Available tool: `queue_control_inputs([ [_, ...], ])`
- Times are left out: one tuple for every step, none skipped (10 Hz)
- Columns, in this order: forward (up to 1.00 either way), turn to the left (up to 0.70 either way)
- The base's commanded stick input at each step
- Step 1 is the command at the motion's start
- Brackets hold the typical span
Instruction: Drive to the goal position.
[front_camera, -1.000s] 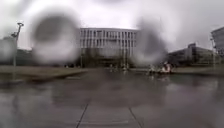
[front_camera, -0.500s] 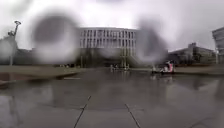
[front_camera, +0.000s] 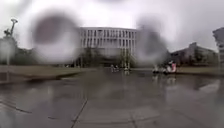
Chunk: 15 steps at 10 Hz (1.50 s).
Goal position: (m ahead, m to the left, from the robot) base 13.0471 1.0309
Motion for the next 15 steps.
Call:
queue_control_inputs([
  [0.7, 0.0],
  [0.7, 0.0],
  [0.7, 0.0],
  [0.7, 0.0],
  [0.7, 0.0],
  [0.7, 0.0],
  [0.7, 0.0],
  [0.7, 0.0],
  [0.7, 0.0],
  [0.7, 0.0],
  [0.7, 0.0],
  [0.7, 0.0],
  [0.7, 0.0],
  [0.7, 0.0],
  [0.7, 0.0],
])
